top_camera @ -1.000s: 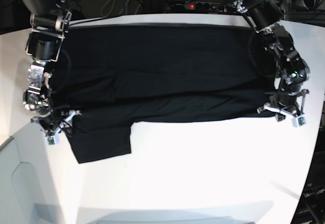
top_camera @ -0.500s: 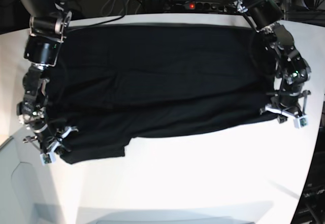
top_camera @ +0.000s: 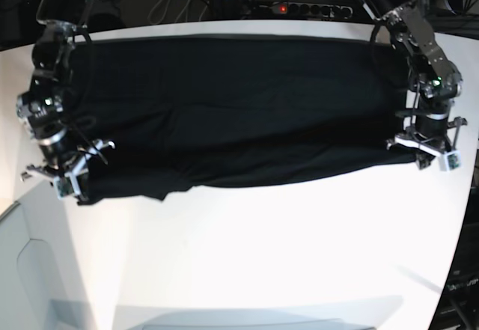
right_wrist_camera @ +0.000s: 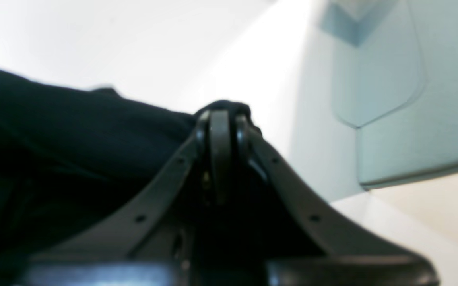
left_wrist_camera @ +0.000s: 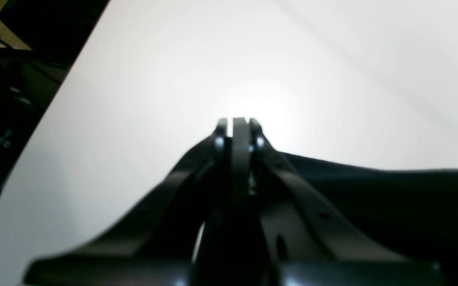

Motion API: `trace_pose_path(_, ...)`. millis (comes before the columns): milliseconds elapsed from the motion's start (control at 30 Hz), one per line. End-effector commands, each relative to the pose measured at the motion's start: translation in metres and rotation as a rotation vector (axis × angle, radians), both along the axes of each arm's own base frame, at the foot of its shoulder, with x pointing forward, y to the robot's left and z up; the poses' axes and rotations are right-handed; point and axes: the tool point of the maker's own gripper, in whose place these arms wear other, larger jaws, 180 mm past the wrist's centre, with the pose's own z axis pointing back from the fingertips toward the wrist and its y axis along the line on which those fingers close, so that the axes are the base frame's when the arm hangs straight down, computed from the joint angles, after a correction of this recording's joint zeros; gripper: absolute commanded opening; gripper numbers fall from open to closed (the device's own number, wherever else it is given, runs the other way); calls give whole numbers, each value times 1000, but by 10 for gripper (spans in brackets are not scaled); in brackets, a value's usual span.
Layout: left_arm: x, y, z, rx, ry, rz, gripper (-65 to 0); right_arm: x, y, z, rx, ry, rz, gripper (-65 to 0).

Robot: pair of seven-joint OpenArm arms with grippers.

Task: Fold the T-shirt properly
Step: 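Lift and fold the grasped edge over toward the shirt's collar edge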

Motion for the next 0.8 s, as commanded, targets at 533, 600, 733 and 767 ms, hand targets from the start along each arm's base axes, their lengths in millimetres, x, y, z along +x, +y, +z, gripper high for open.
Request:
trace_pose_path(533, -49, 27, -7, -82, -26, 86, -649, -81, -2, -45, 16, 161, 30, -650)
trace_pose_path(600, -54, 27, -11, -83, -9, 87, -649, -87, -2, -50, 16, 181, 30, -650)
trace_pose_path(733, -61, 26, -19, -88, 14, 90, -649, -97, -2, -58, 16, 211, 30, -650)
trace_pose_path(767, -64, 26, -24, -94, 28, 92, -649, -99, -2, -60, 15, 216, 30, -650)
